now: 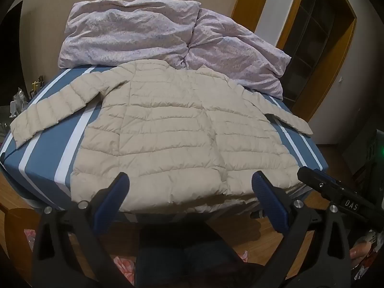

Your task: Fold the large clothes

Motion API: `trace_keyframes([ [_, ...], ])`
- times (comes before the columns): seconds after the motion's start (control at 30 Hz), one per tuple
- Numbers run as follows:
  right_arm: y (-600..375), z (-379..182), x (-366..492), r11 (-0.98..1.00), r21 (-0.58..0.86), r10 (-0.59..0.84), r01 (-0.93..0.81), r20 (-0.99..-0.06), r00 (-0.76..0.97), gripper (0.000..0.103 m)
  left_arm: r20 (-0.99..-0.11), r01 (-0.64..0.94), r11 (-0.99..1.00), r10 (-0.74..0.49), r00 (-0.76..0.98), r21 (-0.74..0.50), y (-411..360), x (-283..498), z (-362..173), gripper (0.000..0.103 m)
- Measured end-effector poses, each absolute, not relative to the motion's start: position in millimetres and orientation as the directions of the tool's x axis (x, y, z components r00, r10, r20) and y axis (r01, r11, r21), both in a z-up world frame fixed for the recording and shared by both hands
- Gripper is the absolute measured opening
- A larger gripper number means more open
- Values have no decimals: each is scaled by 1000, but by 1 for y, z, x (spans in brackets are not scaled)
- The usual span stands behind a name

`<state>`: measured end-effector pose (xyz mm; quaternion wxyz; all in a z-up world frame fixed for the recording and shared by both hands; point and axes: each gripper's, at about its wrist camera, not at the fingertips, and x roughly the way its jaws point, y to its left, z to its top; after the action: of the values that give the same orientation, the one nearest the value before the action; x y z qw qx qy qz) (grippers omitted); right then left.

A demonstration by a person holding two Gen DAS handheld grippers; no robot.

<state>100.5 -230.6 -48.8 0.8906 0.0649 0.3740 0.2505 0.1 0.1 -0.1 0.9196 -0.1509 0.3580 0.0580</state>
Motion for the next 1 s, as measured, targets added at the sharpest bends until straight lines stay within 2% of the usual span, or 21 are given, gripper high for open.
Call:
trace_keyframes([
  [1.0, -228, -51, 100, 866, 304, 494, -397, -635, 593, 102, -677, -215, 947, -2, 736, -237, 0, 0, 0, 101],
])
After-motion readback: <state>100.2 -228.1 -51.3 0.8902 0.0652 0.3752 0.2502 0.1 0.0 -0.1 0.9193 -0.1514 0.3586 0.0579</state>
